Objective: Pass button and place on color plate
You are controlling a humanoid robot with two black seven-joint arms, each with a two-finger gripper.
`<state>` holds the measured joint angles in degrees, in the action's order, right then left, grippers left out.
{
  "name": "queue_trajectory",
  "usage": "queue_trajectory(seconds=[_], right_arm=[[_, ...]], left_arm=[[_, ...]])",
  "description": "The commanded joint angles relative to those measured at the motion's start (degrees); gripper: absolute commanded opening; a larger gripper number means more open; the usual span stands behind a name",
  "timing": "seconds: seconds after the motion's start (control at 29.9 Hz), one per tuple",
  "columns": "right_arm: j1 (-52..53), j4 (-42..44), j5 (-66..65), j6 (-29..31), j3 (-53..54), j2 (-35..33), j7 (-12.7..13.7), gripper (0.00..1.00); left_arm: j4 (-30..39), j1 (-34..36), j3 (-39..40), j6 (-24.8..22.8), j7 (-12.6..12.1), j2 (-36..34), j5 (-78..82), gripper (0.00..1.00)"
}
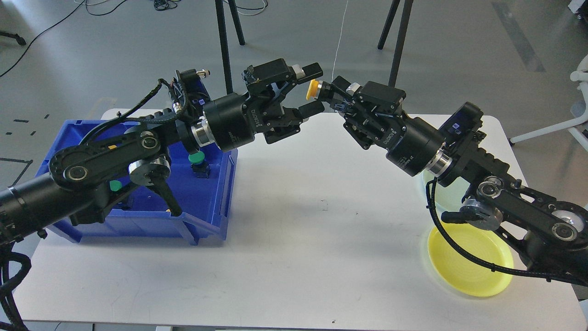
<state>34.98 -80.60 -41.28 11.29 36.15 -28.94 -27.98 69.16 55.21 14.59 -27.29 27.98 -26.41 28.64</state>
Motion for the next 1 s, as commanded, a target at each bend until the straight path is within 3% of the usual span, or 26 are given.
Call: queue_trajectory(seconds=[0.0,0.2,0.37,0.6,0.74,0.97], right_arm=[[-7.6,-0.7,0.3,-0.7,7.3,-2.8,0.0,0.09],[-34.2,-3.5,0.4,-2.6,25.1,-2.7,0.0,0.08],[-51.6,-4.9,0.2,-9.7,29.8,-3.7,0.0,0.08],[-55.6,-2.7,0.3,-17.8,28.7,-3.1,0.0,0.1],[-56.2,-1.8,1.7,-21.2,28.5,-1.2,0.0,0.16],[-56.0,0.4,5.2,-21.9,26.4,1.8,0.0,0.44]], left_arm=[[-0.1,-0.3,0.3,0.3,0.0,-0.1,-0.6,0.84],[-0.1,-0.6,2.6,0.0,0.0,-0.2,-0.9,0.85],[1.2,-2.0,5.3,0.1,0.0,-0.5,-0.6,0.85],[3.9,0.1,4.8,3.8,0.0,-5.8,4.9,0.85],[5.4,0.8,4.4,4.4,0.0,-9.9,6.0,0.85],[6.7,-0.6,3.6,4.5,0.0,-14.2,6.6,0.85]])
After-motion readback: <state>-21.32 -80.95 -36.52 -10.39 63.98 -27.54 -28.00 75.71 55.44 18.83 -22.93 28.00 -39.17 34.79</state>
